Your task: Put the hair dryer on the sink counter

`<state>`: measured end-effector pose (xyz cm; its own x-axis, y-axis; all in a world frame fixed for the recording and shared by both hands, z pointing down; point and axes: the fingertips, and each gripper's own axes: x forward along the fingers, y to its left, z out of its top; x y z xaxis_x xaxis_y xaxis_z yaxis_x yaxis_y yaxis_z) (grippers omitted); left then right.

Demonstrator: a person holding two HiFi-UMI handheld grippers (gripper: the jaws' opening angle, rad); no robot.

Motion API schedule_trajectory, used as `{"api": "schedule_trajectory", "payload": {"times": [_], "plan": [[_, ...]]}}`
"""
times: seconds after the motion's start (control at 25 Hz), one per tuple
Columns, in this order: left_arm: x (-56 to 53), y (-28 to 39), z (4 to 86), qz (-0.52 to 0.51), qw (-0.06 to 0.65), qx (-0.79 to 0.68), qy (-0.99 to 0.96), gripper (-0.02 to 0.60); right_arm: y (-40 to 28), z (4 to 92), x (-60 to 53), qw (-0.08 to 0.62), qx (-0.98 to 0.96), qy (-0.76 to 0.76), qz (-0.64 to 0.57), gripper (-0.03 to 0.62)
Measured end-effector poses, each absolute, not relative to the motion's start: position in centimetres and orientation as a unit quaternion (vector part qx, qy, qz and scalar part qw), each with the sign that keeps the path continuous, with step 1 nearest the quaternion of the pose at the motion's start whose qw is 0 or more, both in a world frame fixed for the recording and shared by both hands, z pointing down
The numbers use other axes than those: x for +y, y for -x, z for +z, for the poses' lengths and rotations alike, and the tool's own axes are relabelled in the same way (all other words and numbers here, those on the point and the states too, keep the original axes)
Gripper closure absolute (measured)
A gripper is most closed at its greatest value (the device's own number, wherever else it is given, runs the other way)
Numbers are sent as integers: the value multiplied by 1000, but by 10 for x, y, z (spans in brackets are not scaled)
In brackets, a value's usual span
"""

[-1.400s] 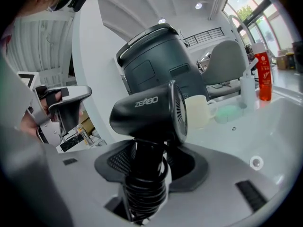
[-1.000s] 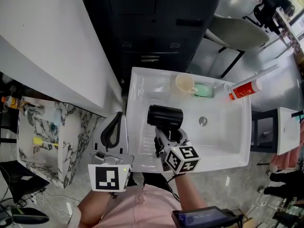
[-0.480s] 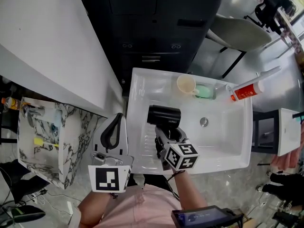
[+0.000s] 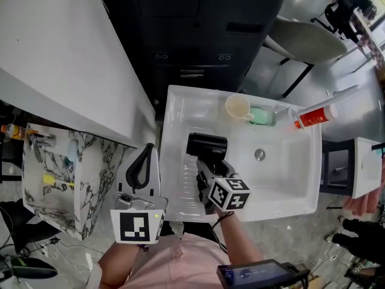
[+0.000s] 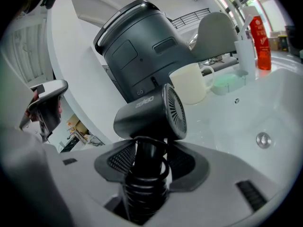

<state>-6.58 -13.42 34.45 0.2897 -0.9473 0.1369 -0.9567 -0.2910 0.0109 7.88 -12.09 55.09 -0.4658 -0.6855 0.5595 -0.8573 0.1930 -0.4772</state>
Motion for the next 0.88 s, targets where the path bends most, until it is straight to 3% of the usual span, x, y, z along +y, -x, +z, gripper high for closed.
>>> {"api": "schedule_trajectory", "payload": {"times": [0.88], "plan": [[-152, 69, 351, 58, 55, -603, -794, 572, -79, 599, -127, 187, -694, -493, 490, 375]]}}
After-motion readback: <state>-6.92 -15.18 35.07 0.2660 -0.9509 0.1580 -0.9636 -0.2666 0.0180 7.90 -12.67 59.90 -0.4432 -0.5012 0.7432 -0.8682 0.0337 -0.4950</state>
